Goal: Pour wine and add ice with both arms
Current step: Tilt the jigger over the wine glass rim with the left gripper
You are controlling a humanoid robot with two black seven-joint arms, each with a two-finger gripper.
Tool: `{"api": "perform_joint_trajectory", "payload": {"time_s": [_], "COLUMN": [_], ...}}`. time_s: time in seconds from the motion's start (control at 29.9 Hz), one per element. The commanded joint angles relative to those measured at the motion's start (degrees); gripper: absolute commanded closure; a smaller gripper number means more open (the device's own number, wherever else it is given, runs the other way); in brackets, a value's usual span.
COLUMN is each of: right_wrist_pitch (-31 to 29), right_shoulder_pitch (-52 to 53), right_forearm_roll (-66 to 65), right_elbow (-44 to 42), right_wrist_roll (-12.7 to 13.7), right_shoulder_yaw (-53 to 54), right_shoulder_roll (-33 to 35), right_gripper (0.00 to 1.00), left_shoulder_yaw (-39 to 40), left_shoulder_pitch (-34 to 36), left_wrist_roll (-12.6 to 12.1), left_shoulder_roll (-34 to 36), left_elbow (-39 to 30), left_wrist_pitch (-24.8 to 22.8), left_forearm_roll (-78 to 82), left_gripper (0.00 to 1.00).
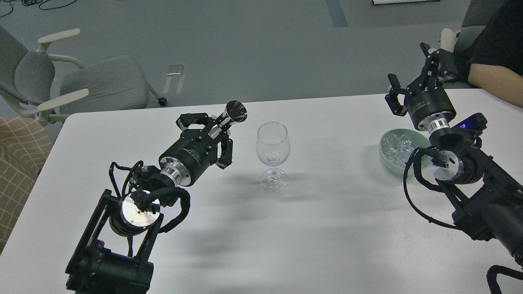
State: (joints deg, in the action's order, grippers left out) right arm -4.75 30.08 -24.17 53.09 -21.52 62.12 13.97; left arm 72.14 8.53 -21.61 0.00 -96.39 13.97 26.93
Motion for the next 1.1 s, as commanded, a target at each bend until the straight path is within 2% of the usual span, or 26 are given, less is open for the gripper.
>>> {"api": "perform_joint_trajectory", "payload": {"time_s": [0.0,0.8,0.94,1.07], "right_wrist_pitch": [0.0,0.0,0.0,0.0], "right_shoulder_pitch": [-0.11,-0.29,-0.37,-0.46], "right_forearm_roll": [0.0,0.0,0.0,0.0], "right_elbow": [0.0,0.0,0.0,0.0], "right_wrist_roll": [-0.01,-0.01,0.08,-0.01], "right_shoulder_yaw": [0.02,-0.07,-0.07,-0.07], "right_shoulder_roll": [0.01,-0.08,-0.08,-0.08], "right_gripper": [0.0,0.0,0.0,0.0], "left_shoulder_yaw": [-0.51,-3.49,-4.55,-4.55], "left_shoulder_pitch": [0.08,2.28,2.19,2.28], "left_wrist_roll": [-0.1,-1.24,-2.65,-2.74], "left_shoulder_roll": [0.0,0.0,0.0,0.0], "left_elbow": [-0.02,-0.55,-0.55,-0.55], "left_wrist_pitch": [0.01,-0.08,-0.08,-0.08], "left_forearm_roll": [0.93,6.55,9.2,9.46], "left_gripper": [1.0,1.0,1.0,1.0]}}
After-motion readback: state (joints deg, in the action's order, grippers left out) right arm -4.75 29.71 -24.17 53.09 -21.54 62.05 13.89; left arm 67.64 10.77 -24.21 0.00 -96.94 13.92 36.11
